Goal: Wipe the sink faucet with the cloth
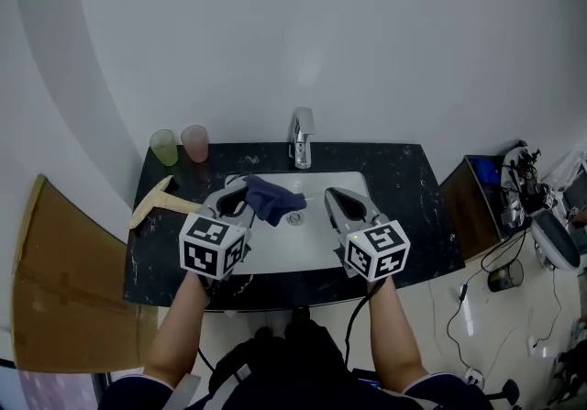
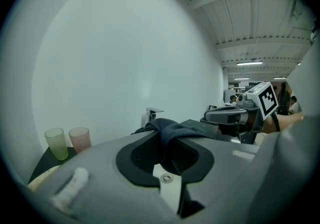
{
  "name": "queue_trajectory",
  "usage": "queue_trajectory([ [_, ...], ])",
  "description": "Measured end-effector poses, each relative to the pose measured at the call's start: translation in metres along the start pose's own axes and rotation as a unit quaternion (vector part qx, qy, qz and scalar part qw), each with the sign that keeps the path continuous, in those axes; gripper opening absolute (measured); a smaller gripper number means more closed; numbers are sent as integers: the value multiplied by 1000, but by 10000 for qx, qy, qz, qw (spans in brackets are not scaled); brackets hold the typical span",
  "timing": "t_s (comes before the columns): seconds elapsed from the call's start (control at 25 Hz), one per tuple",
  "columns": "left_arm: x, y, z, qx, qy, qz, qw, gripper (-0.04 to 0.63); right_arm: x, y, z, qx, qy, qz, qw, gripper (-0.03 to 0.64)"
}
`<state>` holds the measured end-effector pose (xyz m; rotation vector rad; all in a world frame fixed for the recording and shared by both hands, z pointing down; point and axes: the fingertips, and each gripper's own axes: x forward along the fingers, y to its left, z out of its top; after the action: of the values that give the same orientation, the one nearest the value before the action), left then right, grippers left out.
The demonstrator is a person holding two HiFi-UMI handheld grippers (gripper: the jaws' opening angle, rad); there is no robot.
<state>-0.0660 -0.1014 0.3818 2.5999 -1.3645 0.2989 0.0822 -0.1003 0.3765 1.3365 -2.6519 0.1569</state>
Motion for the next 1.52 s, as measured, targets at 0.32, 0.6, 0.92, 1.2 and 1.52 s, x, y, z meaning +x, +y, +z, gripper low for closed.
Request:
queue_trajectory([
  [0.32, -13, -16, -15, -199, -54, -46, 9998, 44, -14, 12, 7, 219, -257, -263, 9991, 5],
  [0.6, -19, -20, -12, -244, -152, -34, 9996, 44, -12, 27, 16, 95, -349, -322, 9988, 5],
  [0.92, -27, -16, -5, -163, -203, 19, 9997, 44, -10, 36, 23, 44, -386, -279, 9989, 5],
  [1.2, -28, -14, -3, -146, -218, 20, 9997, 44, -8, 39, 25, -5, -387, -238, 9990, 5],
  [1.52, -25, -18, -5, -168, -205, -10, 9996, 44, -13, 38, 23, -13, -367, -233, 9991, 5],
])
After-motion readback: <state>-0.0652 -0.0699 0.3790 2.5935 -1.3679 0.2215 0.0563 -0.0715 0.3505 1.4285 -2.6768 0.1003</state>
